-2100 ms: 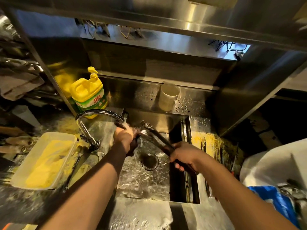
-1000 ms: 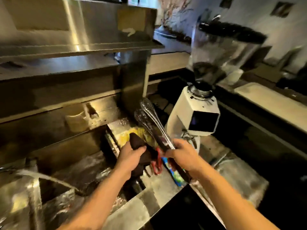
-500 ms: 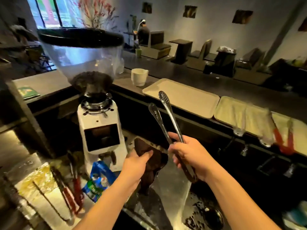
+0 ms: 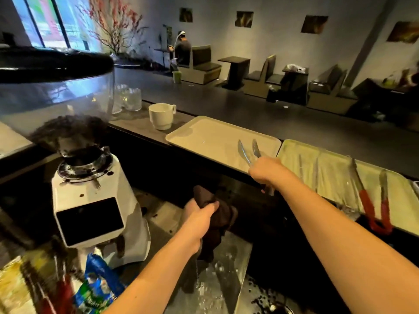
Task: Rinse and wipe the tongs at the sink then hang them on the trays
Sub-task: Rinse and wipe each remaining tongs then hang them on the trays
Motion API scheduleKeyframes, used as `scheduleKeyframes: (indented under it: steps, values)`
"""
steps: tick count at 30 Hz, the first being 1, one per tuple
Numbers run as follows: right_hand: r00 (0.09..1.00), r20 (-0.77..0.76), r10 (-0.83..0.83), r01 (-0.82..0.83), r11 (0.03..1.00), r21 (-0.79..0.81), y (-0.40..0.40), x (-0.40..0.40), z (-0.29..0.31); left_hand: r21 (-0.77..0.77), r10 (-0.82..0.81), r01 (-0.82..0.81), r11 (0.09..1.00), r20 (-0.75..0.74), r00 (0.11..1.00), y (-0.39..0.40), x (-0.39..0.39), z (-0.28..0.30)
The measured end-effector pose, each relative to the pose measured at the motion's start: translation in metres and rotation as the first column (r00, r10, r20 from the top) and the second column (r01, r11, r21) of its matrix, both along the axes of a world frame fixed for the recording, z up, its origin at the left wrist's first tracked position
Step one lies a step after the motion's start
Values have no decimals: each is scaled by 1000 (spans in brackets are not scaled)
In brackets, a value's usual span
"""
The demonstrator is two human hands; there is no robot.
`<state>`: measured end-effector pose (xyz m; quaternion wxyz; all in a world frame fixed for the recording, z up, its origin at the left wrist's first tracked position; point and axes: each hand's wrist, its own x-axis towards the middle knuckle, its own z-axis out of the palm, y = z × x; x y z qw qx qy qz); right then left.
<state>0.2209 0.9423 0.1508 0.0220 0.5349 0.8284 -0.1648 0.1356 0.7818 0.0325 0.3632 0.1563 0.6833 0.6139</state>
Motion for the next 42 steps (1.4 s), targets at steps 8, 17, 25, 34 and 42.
scheduleKeyframes:
  steps: [8, 17, 25, 34, 42]
  values:
    - [994, 98, -44, 31, 992, 124, 30, -32, -28, -5, -31, 31, 1000, 11, 999, 4, -20, -7]
    - [991, 30, -133, 122, 962, 246, 35, -39, -28, 13, -22, 22, 1000, 5, 1000, -8, -33, -8]
    - [966, -154, 206, -140, 923, 358, -56, -46, -29, 87, 19, -25, 996, 69, 997, -54, -47, -5]
    - [836, -403, 373, -455, 881, -128, -192, -86, -92, 19, 132, -138, 990, 195, 972, -187, -65, -34]
    - [775, -322, 543, -627, 722, -293, -315, -147, -178, -96, 485, -478, 873, 261, 835, -337, -85, -99]
